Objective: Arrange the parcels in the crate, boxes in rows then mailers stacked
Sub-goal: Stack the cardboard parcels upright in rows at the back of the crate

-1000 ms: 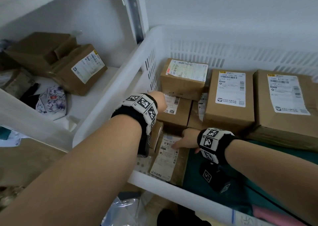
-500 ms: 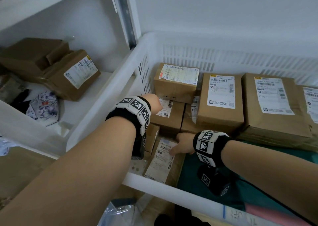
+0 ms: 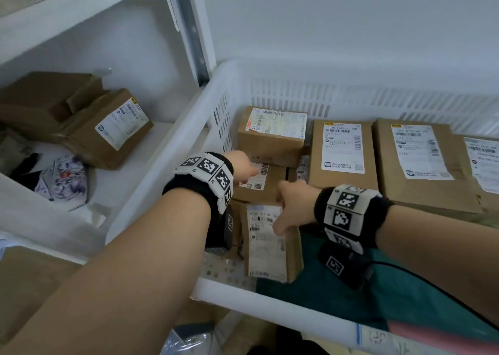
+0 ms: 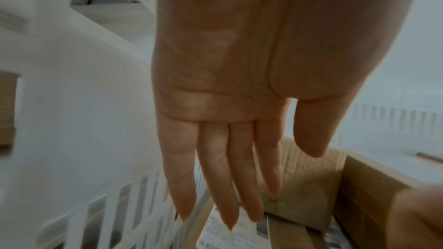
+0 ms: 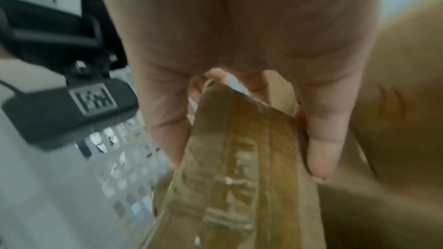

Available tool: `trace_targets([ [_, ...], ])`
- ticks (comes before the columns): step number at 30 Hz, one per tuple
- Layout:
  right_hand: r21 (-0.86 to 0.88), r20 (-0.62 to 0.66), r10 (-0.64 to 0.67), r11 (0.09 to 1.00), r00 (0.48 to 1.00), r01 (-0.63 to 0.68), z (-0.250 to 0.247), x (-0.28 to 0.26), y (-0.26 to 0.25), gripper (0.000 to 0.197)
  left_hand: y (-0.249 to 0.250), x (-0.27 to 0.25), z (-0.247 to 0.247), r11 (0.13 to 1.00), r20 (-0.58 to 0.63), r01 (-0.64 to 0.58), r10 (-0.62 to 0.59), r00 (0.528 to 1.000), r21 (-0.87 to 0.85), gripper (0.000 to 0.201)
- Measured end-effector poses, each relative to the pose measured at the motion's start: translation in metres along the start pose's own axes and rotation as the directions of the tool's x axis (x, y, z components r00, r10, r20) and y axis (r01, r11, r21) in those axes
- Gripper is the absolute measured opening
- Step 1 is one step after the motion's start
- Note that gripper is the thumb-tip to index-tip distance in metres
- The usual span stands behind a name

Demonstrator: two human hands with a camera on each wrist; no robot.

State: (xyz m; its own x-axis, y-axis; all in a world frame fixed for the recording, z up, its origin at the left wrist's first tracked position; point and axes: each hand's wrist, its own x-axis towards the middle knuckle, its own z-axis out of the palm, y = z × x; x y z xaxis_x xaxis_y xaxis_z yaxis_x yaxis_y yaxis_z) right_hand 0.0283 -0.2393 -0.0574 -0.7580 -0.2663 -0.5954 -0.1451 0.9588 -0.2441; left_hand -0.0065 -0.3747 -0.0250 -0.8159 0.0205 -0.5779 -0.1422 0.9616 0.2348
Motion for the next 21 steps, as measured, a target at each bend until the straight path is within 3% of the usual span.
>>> trace_targets([
  [3,0.105,-0.183,0.01,0.994,0.983,0.009,-0.029,-0.003,-0.002,0.065,0.003,-0.004,-0.005,0.973,-0.044,0.036,-0.047,0.998,-0.226,0.057],
  [7,0.237,-0.353,0.044,0.971,0.935,0.044,-0.047,0.009,-0.002,0.038,0.001,-0.004,-0.01,0.87,-0.125,0.031,-0.105,0.987,-0.492,0.065],
  [10,0.18,-0.39,0.053,0.984,0.919,0.02,-0.046,0.015,0.0,0.029,0.001,-0.004,-0.007,0.855,-0.038,0.045,-0.075,0.996,-0.516,0.06],
  [13,0.066,-0.433,0.045,0.998,0.9,-0.018,-0.042,0.016,0.002,0.022,0.003,0.0,0.001,0.911,0.002,-0.004,0.005,1.0,-0.412,0.049],
  [15,0.042,-0.447,0.03,0.999,0.894,-0.012,-0.036,0.012,0.004,0.037,0.004,0.001,0.004,0.942,-0.04,-0.056,0.045,0.998,-0.331,0.051],
  [17,-0.076,-0.447,-0.066,0.996,0.892,0.036,-0.028,0.006,0.006,0.054,0.007,0.0,0.003,0.964,-0.034,-0.105,0.1,0.994,-0.243,0.046],
  [19,-0.297,-0.359,-0.196,0.951,0.912,0.088,-0.017,-0.001,0.006,0.074,0.009,0.002,0.004,0.967,0.017,-0.147,0.154,0.988,-0.209,0.037],
  [21,-0.447,-0.211,-0.205,0.89,0.956,0.092,-0.006,-0.003,0.007,0.094,0.01,0.007,0.006,0.968,0.034,-0.164,0.173,0.984,-0.188,0.035],
])
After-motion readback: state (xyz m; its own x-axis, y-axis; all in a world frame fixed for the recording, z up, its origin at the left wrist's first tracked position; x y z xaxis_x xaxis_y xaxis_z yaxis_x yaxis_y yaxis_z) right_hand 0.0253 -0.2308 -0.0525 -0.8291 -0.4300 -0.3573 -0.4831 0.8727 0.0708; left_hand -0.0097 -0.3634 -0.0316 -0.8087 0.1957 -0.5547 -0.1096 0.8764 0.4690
